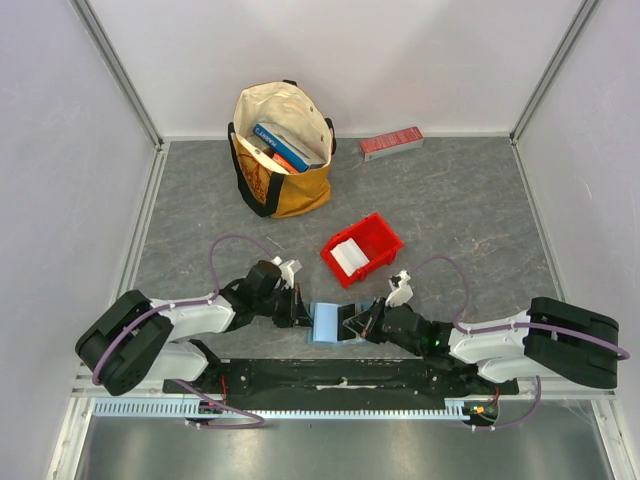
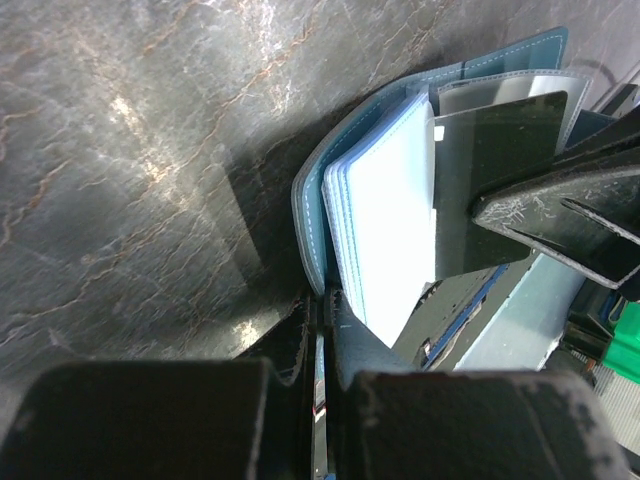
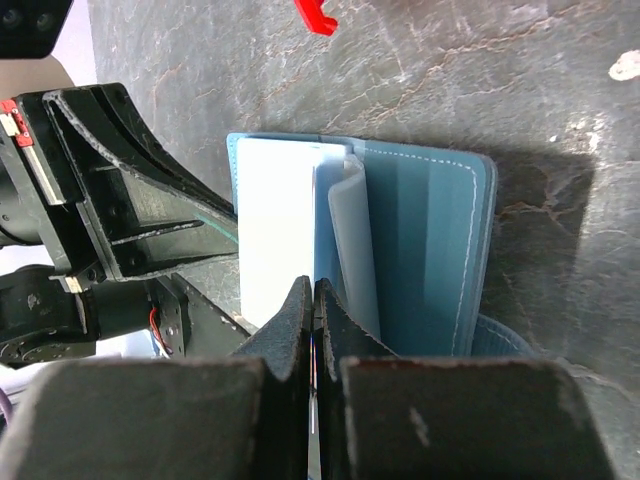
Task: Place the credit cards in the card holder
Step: Insert the credit card into the card holder.
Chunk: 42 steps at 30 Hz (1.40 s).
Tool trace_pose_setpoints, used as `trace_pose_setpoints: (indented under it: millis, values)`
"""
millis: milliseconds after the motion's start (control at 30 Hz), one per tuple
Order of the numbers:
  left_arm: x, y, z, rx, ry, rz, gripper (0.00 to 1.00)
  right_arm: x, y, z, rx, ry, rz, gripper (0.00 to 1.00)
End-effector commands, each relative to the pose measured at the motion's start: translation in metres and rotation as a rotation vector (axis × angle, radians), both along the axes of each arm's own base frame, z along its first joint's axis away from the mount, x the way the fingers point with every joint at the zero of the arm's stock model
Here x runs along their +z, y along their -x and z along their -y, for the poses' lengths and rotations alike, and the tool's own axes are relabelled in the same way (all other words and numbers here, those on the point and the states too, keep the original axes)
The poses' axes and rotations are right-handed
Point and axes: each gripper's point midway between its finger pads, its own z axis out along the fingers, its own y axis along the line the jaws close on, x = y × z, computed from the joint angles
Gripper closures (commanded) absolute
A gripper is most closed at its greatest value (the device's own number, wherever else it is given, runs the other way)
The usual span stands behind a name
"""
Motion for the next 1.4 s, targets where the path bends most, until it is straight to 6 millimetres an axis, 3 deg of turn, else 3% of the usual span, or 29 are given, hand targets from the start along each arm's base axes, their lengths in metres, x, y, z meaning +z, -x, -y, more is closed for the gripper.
trace_pose_setpoints:
  millis: [0, 233, 600, 967, 1367]
  values:
    - [-0.028, 0.022, -0.017, -0.030, -0.090, -0.074, 0.98, 0.009, -0.009, -0.001, -0.022, -0.042, 0.044, 1.00]
    - [-0.032, 0.026, -0.018, -0.049, -0.096, -0.085, 0.98, 0.008, -0.016, 0.003, -0.010, -0.022, 0.070, 1.00]
    - [-0.033, 0.016, -0.018, 0.036, -0.106, -0.090, 0.98, -0.003, 0.006, -0.007, 0.070, -0.058, -0.049, 1.00]
    - [-0.033, 0.015, -0.026, 0.130, -0.107, -0.092, 0.98, -0.012, -0.001, 0.018, -0.081, -0.013, -0.081, 1.00]
    - [-0.033, 0.015, -0.019, 0.100, -0.091, -0.105, 0.98, -0.004, 0.005, -0.021, 0.033, -0.101, -0.090, 1.00]
